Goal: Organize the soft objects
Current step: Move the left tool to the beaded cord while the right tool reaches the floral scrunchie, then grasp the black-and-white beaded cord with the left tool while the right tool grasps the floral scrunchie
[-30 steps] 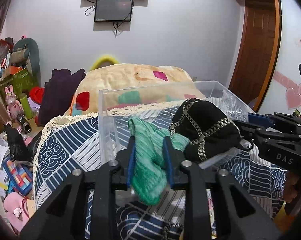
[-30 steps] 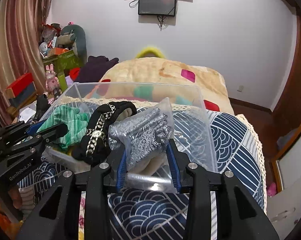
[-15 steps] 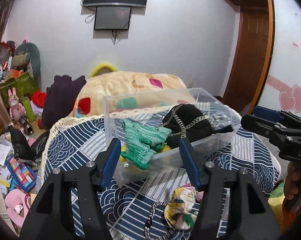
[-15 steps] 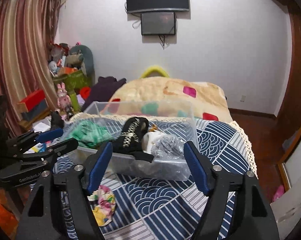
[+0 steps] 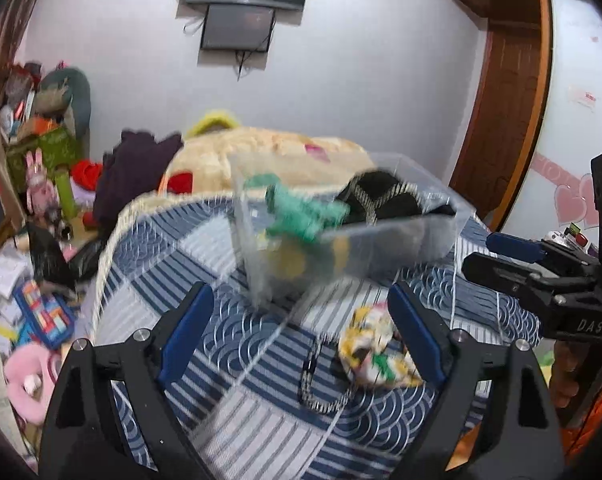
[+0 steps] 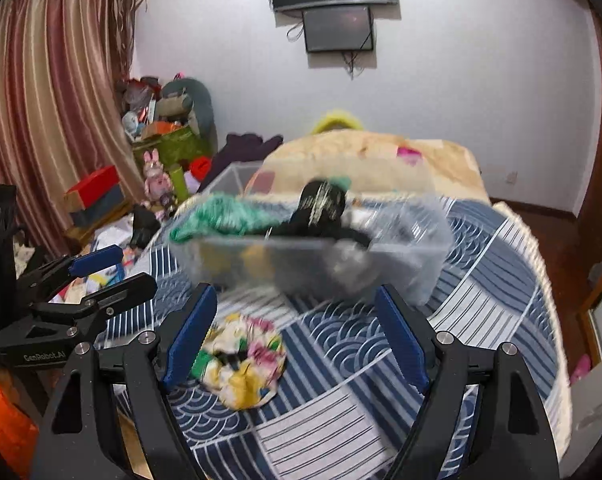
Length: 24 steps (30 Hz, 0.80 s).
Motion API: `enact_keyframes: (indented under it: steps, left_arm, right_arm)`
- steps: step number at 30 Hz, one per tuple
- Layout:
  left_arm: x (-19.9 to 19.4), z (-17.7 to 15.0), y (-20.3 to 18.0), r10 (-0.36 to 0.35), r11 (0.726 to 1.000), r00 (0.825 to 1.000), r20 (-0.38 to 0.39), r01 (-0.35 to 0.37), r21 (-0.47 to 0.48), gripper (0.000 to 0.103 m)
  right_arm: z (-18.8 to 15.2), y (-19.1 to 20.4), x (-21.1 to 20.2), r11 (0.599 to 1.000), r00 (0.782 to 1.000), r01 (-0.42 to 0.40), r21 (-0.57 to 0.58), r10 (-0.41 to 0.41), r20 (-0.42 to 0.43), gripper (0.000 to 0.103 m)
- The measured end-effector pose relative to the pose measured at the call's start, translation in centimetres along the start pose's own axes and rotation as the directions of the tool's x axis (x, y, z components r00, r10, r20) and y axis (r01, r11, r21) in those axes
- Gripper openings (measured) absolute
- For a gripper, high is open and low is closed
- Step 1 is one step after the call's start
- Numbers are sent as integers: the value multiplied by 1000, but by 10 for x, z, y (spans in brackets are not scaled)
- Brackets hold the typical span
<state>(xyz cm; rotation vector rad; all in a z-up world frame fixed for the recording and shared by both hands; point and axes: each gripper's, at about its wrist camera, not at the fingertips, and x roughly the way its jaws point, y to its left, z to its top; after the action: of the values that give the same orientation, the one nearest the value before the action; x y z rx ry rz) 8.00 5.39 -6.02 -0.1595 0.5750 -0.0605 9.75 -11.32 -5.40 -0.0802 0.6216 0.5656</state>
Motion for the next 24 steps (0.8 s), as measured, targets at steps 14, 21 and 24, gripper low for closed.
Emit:
enact_keyframes:
  steps: [14,21,24]
  left_arm:
    - [27,-55,1,-58,998,989,-135,54,-31,47]
    - [25,-61,-4,-62,998,989,-132,60,-17,11]
    - [23,-60,-5,-65,998,990,-127,64,-14,9]
  right_arm:
    - [-37,17,37,996,984,-83,10,84,-157,74]
    - [-41,24,40,995,980,-98,-31,91,-176,24]
    - [-42,21,39,995,982,-96,-26,90,-168,14]
